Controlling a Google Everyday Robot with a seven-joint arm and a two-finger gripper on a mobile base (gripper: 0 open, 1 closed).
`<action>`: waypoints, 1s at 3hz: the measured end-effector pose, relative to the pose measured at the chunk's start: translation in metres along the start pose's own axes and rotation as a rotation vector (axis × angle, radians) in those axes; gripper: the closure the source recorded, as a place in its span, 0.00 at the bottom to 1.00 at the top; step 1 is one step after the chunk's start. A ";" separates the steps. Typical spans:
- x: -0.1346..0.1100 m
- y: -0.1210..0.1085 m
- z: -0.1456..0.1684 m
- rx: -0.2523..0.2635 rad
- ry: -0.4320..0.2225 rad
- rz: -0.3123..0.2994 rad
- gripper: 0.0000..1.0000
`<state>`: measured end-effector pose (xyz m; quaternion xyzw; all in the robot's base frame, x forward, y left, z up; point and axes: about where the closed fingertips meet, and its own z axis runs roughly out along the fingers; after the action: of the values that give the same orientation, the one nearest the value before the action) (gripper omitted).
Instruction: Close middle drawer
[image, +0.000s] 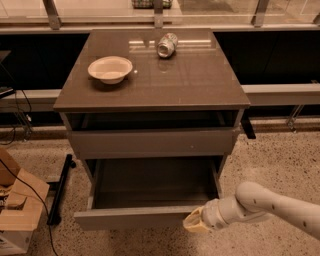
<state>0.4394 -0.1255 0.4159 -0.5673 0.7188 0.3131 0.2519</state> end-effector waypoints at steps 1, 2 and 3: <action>-0.004 -0.017 0.001 0.027 -0.015 -0.008 1.00; -0.003 -0.015 0.002 0.039 -0.016 -0.008 1.00; -0.024 -0.024 -0.002 0.146 -0.055 -0.089 1.00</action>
Offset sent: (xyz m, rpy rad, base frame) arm 0.0142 -0.0027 -0.0011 0.0001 -0.0471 -0.0416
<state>0.4679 -0.1149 0.4308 -0.5701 0.7066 0.2636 0.3259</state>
